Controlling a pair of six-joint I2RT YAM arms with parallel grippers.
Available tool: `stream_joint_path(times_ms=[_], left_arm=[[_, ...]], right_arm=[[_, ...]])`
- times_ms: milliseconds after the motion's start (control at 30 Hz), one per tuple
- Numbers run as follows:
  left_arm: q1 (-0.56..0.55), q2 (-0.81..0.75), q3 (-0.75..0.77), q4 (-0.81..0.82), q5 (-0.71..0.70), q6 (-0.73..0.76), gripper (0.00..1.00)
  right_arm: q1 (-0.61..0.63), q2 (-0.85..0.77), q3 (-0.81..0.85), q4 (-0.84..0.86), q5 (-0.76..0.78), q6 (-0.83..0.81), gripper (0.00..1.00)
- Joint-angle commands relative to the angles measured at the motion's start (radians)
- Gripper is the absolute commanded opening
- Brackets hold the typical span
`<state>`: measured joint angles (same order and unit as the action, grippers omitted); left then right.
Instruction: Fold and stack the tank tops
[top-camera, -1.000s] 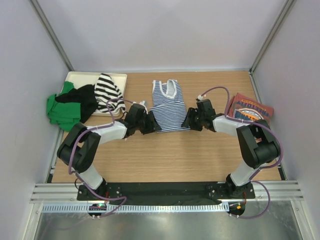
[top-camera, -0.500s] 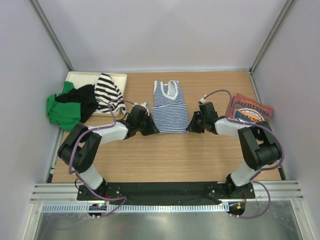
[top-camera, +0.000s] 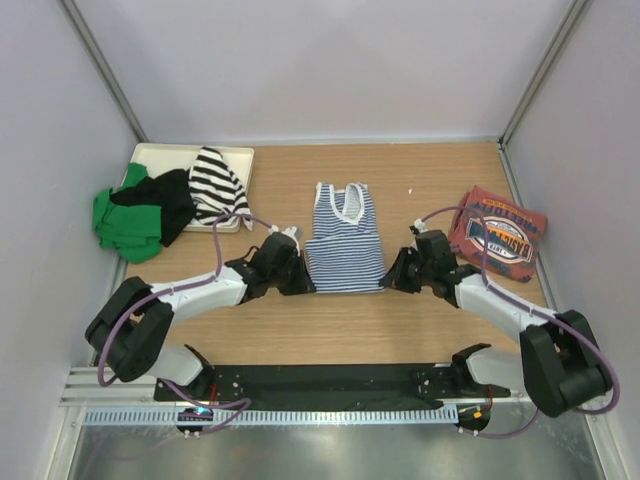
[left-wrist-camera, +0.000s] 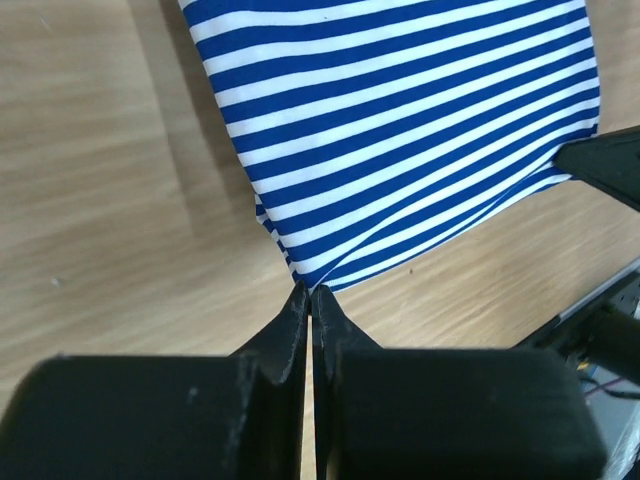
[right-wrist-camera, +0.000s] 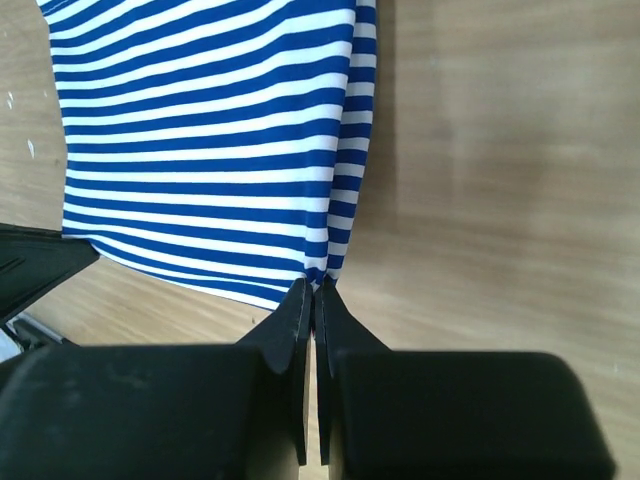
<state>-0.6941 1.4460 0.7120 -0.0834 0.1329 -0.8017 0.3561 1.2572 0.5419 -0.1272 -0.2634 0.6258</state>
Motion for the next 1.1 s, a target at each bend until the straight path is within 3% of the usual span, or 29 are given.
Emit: stream_joint_path(times_ms=[0, 167, 200, 233, 300, 333, 433, 667, 867, 1067], left_arm=[[-0.038, -0.045, -0.054, -0.076, -0.065, 0.001, 0.0], [-0.107, -0.085, -0.101, -0.079, -0.075, -0.031, 0.02], [-0.119, -0.094, -0.115, -0.081, -0.085, -0.037, 0.05], [-0.146, -0.101, -0.121, -0.082, -0.096, -0.05, 0.14], [-0.176, -0.13, -0.14, -0.079, -0.124, -0.062, 0.23], [-0.203, -0.137, -0.144, -0.078, -0.131, -0.073, 0.31], [-0.232, -0.151, -0.154, -0.064, -0.171, -0.076, 0.42], [-0.277, -0.113, -0.12, -0.02, -0.19, -0.068, 0.55], [-0.282, -0.062, -0.106, 0.033, -0.207, -0.07, 0.57], [-0.282, 0.022, -0.052, 0.025, -0.228, -0.042, 0.52]], right_arm=[[0.01, -0.122, -0.077, -0.095, 0.029, 0.014, 0.06], [0.014, -0.272, -0.129, -0.166, 0.029, 0.028, 0.06], [0.014, -0.284, -0.14, -0.184, 0.027, 0.029, 0.1], [0.017, -0.295, -0.143, -0.193, 0.024, 0.028, 0.17], [0.02, -0.315, -0.154, -0.196, 0.01, 0.034, 0.35], [0.024, -0.321, -0.155, -0.201, 0.012, 0.037, 0.36], [0.03, -0.328, -0.16, -0.204, 0.02, 0.043, 0.38], [0.052, -0.303, -0.157, -0.203, 0.035, 0.049, 0.41], [0.058, -0.279, -0.154, -0.196, 0.055, 0.051, 0.42], [0.066, -0.245, -0.142, -0.198, 0.081, 0.055, 0.41]])
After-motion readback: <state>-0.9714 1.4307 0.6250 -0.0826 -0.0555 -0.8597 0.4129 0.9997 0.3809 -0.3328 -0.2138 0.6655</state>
